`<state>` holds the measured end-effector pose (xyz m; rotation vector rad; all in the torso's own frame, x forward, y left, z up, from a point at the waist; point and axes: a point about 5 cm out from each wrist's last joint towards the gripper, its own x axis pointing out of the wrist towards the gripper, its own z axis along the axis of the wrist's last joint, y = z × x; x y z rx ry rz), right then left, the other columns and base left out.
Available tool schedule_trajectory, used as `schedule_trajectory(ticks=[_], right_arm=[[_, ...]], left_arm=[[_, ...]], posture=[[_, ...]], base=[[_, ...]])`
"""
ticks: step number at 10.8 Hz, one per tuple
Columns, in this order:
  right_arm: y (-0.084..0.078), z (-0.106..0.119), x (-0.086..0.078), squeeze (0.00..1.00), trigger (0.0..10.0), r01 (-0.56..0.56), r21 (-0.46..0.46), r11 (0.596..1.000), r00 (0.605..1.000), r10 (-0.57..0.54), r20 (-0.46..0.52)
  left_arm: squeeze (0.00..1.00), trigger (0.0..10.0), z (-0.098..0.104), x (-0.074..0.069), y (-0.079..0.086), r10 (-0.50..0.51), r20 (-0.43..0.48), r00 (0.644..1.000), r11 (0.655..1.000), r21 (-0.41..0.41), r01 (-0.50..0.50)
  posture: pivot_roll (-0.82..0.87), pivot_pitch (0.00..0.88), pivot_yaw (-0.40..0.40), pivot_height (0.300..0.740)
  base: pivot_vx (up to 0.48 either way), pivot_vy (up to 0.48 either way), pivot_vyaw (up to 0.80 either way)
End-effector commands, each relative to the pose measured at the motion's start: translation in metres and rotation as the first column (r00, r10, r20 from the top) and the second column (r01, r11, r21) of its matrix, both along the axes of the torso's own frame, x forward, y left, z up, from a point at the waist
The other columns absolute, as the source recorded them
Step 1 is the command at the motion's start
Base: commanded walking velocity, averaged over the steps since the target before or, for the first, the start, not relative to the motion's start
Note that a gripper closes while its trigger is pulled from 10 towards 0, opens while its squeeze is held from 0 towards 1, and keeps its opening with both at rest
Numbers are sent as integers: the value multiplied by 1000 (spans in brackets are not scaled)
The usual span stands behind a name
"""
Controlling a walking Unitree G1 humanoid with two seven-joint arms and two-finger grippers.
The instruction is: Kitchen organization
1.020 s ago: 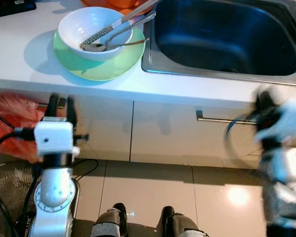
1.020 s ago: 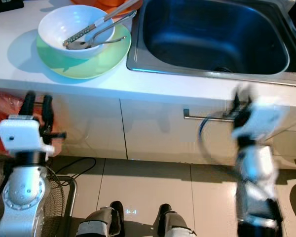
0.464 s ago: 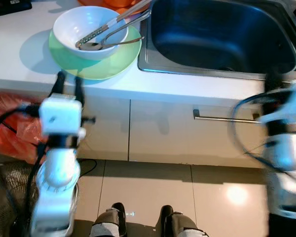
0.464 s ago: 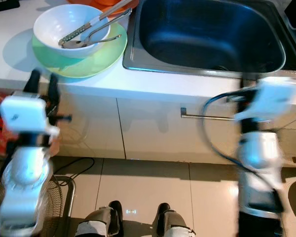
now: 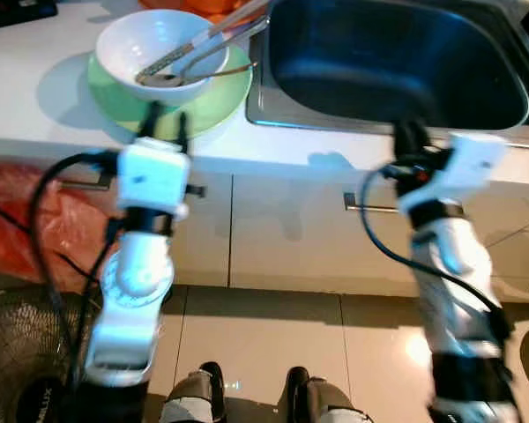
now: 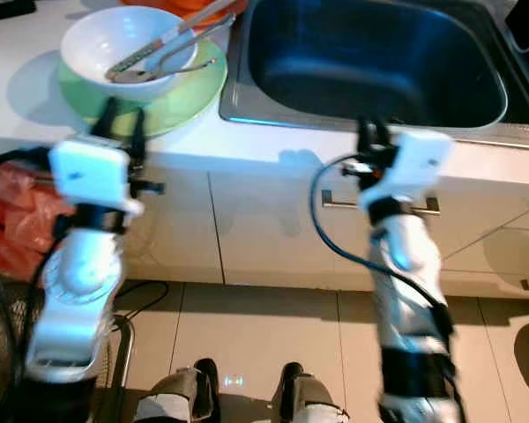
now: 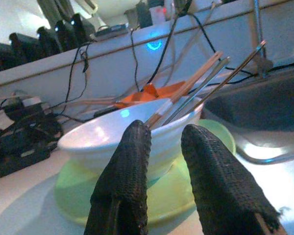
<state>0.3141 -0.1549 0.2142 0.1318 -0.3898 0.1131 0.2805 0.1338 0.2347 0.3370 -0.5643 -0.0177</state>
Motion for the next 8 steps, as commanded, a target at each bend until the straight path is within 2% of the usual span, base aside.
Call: schedule_trajectory(ticks=[1, 4, 8], right_arm=[[2, 0, 2, 0, 10000, -10, 11, 1000, 1000, 10, 12], [20, 8, 19, 0, 10000, -82, 25, 996, 996, 81, 46], [29, 6, 29, 0, 10000, -115, 20, 993, 992, 114, 53]], left_arm=[[0, 10000, 0, 2, -8, -40, 5, 999, 999, 28, 40], [0, 10000, 3, 24, -16, -74, 11, 997, 993, 98, 73], [0, 10000, 1, 42, -29, -136, -15, 991, 973, 188, 137]], posture=[[149, 208, -66, 740], [138, 189, -52, 740], [147, 187, -48, 740]], base=[[0, 0, 0], [0, 0, 0], [0, 0, 0]])
